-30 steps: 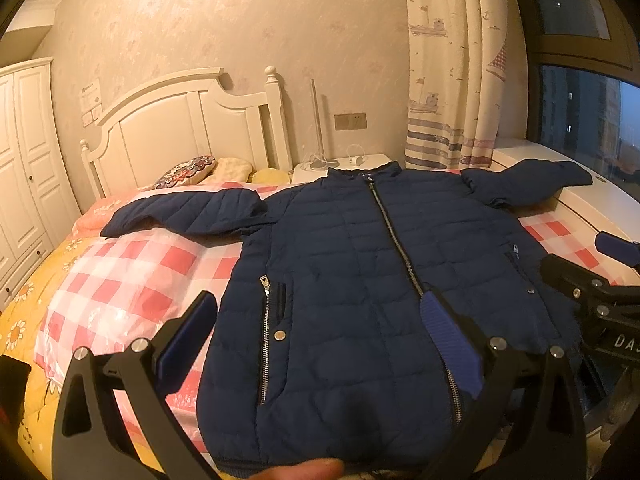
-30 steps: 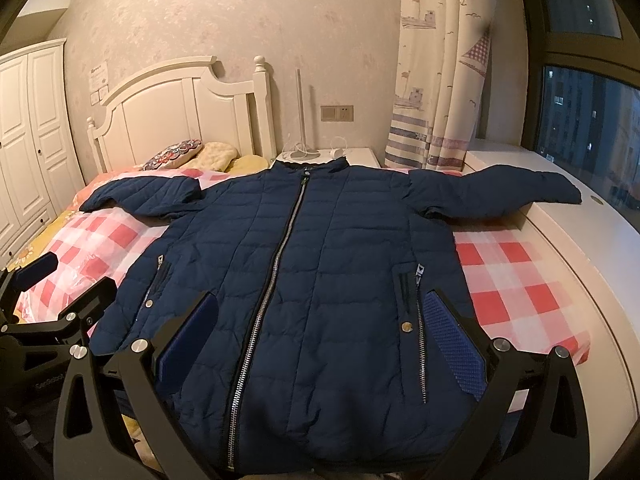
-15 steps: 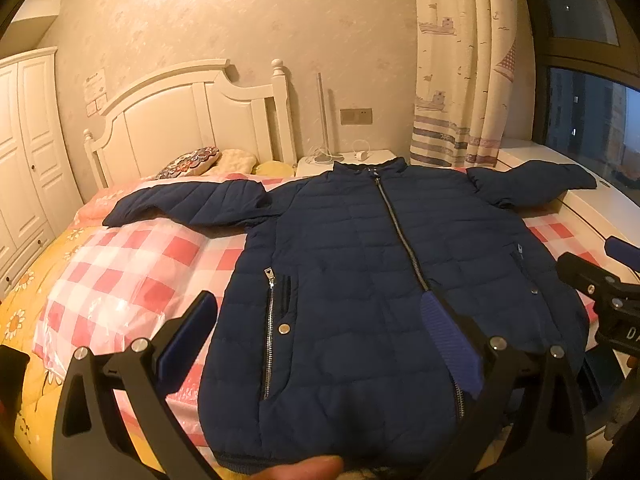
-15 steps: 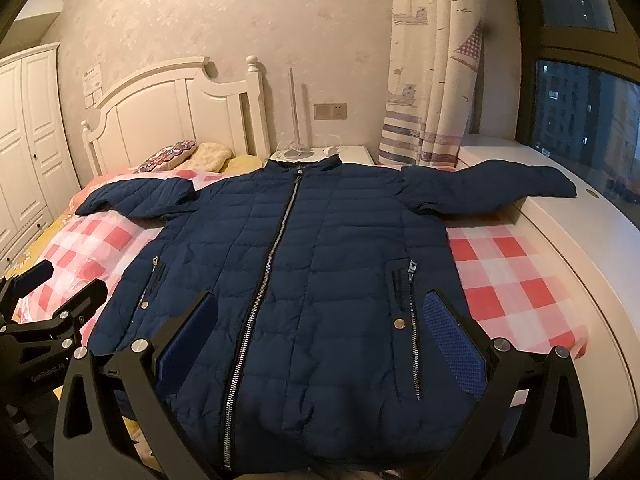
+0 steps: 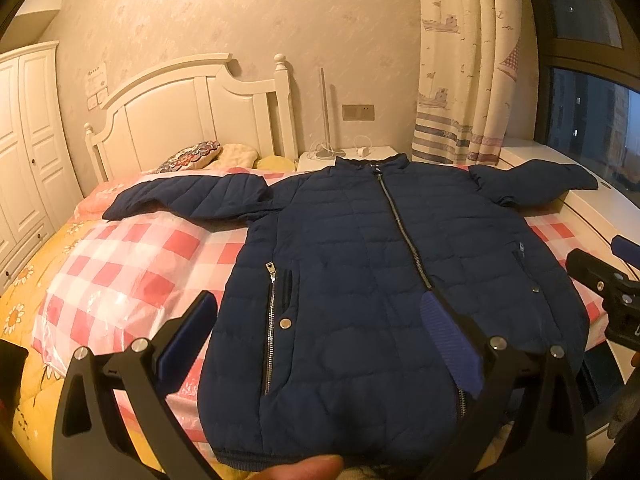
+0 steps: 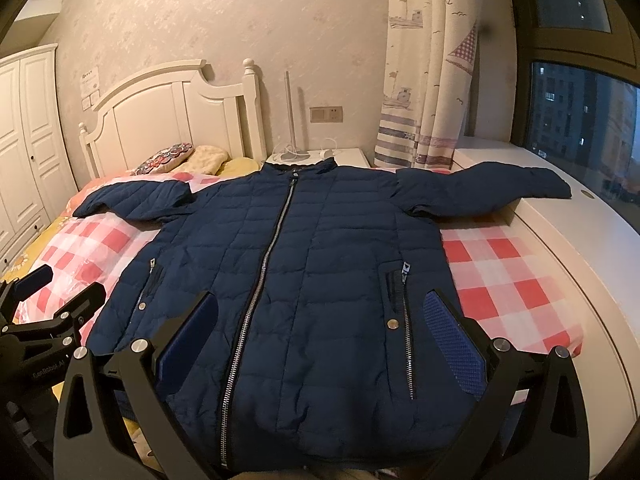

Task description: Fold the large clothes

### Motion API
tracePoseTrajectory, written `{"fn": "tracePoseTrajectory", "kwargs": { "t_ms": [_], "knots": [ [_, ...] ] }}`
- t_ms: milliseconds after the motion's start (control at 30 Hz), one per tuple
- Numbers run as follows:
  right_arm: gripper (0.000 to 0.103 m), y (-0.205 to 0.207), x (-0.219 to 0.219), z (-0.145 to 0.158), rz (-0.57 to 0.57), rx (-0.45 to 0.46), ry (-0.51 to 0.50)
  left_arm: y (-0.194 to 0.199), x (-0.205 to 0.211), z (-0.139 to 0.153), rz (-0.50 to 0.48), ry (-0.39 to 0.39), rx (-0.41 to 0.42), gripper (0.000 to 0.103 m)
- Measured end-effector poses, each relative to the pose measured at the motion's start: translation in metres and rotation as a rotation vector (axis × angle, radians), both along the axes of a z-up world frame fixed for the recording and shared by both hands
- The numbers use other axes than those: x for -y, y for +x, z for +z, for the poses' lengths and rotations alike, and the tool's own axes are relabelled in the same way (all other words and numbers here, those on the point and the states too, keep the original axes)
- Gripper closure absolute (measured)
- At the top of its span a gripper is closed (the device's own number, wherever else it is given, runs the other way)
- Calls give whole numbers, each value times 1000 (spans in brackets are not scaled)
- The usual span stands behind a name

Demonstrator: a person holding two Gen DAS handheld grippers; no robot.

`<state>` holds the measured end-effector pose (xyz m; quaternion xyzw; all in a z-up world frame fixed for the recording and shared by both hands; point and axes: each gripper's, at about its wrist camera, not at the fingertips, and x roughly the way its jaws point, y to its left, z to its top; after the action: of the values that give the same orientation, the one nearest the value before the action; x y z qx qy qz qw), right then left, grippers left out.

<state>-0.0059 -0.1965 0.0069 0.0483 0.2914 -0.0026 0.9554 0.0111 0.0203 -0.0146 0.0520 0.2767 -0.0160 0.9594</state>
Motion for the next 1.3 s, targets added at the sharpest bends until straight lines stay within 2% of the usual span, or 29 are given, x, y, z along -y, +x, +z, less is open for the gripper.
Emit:
{"fn": "tracePoseTrajectory", "kwargs": {
  "t_ms": [400, 800, 900, 1000, 1133, 1233, 1300],
  "knots": [
    [4, 0, 2, -2, -3, -5, 1, 5, 1, -4, 0, 0, -22, 2],
    [4, 18, 16, -24, -33, -65, 19, 40, 0, -31, 29, 15, -134, 2],
    [4, 29, 26, -32, -29, -55, 16, 72, 1, -42, 51, 66, -151, 2],
    [4, 51, 46, -46, -20, -72, 35, 118, 0, -57, 54, 100, -213, 2],
    [4, 94, 94, -68, -127, -131, 31, 198, -1, -83, 75, 135, -324, 2],
    [5, 130, 145, -83, -216, -163, 114, 246, 3, -98, 75, 185, -346, 2],
    [7, 152, 175, -90, -260, -170, 167, 271, 3, -103, 71, 179, -347, 2]
  ]
}}
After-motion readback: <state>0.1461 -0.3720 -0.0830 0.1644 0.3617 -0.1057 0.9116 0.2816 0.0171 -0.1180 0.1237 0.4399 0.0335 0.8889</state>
